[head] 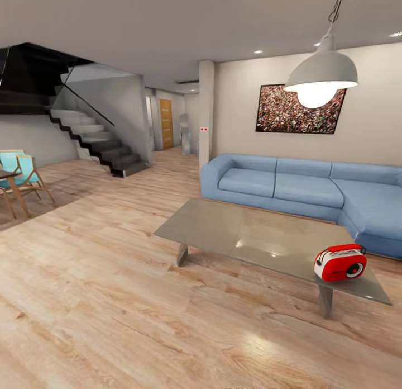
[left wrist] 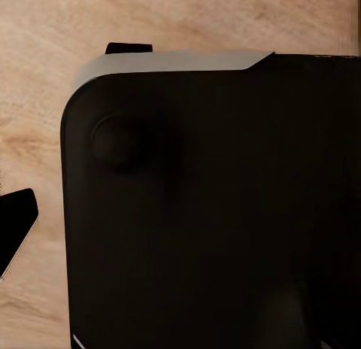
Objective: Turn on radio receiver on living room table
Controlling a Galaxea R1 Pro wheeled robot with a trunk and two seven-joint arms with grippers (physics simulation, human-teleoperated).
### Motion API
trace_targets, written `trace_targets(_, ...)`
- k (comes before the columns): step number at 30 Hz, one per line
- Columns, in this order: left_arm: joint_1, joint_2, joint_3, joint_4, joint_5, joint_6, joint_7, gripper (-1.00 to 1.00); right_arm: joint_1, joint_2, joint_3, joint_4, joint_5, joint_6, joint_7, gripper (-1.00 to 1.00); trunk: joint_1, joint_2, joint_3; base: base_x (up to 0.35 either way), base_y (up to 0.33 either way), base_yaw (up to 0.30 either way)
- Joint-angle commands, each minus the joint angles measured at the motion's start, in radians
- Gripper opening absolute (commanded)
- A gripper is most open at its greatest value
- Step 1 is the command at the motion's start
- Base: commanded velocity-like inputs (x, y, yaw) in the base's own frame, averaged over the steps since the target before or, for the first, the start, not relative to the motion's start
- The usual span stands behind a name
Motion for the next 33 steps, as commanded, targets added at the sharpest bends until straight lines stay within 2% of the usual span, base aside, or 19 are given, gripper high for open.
trace_targets(1, 0.0, 0.0, 0.0, 0.0, 0.0, 0.0, 0.0, 1.0, 0.0, 0.0, 0.0, 0.0, 0.0, 0.0, 0.0, 1.0, 0.0, 0.0, 0.0, 0.0, 0.0, -0.287)
trace_targets(33, 0.0, 0.0, 0.0, 0.0, 0.0, 0.0, 0.001, 1.0, 0.0, 0.0, 0.0, 0.0, 0.0, 0.0, 0.0, 1.0, 0.0, 0.0, 0.0, 0.0, 0.0, -0.287)
